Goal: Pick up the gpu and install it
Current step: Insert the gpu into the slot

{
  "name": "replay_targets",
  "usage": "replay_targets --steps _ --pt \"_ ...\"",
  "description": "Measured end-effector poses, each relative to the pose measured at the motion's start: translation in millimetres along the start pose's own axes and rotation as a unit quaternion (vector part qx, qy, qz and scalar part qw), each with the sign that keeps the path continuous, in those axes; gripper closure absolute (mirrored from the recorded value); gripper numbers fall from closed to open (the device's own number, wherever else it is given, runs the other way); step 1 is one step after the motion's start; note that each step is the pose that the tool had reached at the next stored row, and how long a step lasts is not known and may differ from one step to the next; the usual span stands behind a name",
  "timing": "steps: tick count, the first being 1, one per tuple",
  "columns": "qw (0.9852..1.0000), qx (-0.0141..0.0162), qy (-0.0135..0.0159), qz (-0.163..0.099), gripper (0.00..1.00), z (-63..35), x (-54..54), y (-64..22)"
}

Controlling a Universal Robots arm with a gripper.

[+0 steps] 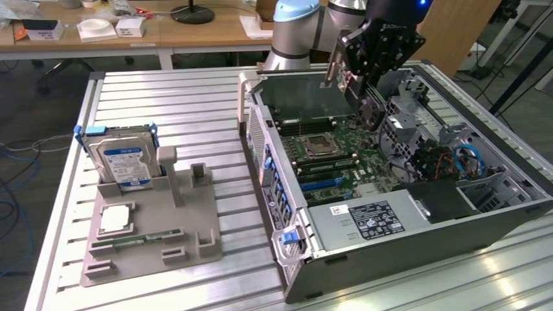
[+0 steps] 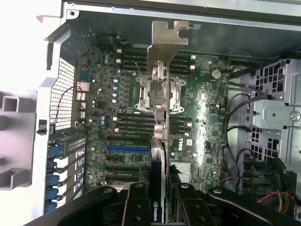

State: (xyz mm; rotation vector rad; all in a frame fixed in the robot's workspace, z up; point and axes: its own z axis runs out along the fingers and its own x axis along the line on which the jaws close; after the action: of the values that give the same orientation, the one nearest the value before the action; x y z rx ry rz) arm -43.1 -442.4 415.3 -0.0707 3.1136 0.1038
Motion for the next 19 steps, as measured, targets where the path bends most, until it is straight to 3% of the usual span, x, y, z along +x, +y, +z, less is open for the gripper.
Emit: replay_targets --steps 19 --pt "0.9994 -0.0009 0.0022 -0.034 0.74 0.0 0.0 0.0"
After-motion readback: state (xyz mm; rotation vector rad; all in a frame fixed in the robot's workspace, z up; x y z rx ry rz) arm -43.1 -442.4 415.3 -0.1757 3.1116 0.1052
